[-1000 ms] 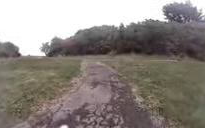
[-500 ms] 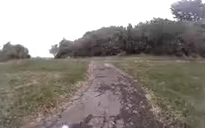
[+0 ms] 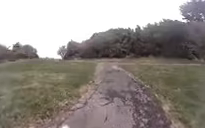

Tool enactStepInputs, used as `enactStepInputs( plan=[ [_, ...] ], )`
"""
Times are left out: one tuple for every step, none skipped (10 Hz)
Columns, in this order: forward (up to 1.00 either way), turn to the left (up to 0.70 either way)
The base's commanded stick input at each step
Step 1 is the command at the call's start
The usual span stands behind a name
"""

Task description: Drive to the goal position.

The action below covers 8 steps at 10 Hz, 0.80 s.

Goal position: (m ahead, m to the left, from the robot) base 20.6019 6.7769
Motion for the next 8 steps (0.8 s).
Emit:
enactStepInputs(
  plan=[
    [0.70, -0.23],
    [0.70, 0.00],
    [0.70, -0.03],
    [0.70, -0.27],
    [0.70, -0.11],
    [0.70, -0.04],
    [0.70, 0.00],
    [0.70, 0.00]
  ],
)
